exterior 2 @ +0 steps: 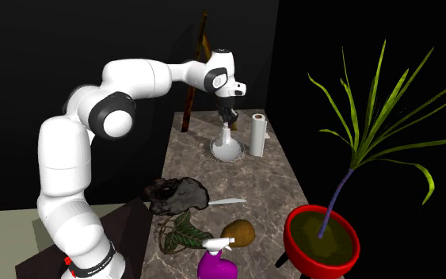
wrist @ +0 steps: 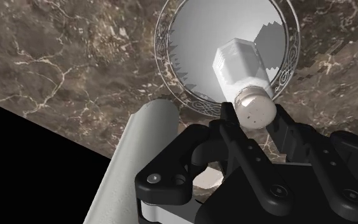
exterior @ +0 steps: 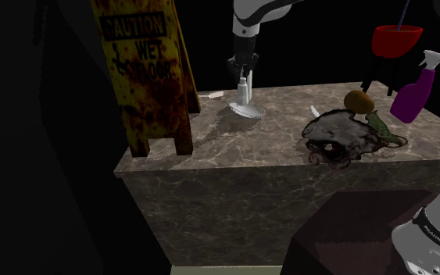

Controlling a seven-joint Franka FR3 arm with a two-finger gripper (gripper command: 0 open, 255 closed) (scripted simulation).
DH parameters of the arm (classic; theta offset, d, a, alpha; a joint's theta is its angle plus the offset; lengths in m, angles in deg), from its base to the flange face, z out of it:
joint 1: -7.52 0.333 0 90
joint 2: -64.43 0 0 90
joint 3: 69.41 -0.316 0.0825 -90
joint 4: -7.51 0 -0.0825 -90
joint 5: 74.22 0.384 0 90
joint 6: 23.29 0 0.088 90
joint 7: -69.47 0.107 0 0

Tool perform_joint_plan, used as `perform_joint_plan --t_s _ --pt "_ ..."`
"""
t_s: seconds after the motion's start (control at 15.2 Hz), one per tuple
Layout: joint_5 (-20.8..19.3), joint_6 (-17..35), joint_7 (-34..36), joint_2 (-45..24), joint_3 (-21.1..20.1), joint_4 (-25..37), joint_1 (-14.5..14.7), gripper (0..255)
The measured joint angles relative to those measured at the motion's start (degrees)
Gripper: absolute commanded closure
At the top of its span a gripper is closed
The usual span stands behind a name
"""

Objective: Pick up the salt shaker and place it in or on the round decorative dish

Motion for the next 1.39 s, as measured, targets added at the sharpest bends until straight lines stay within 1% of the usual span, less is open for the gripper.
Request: perform_joint_plan --t_s 0.13,0.53,0.59,0.99,1.19,1.39 --pt "0.0 1.3 0.1 -0.2 0.0 -1.2 0.0 255" --pt "0.0 1.7 0.1 -0.2 0.0 -1.4 0.1 255" --pt "0.0 1.7 0.1 -0.2 0.0 -1.4 0.1 0" --pt "0.0 1.7 0.1 -0.2 0.0 -1.4 0.1 0" --pt "0.0 -1.9 0.0 0.3 0.0 1.8 0.0 0" --pt "-0.1 -4.4 0.1 1.3 0.0 3.2 0.1 0"
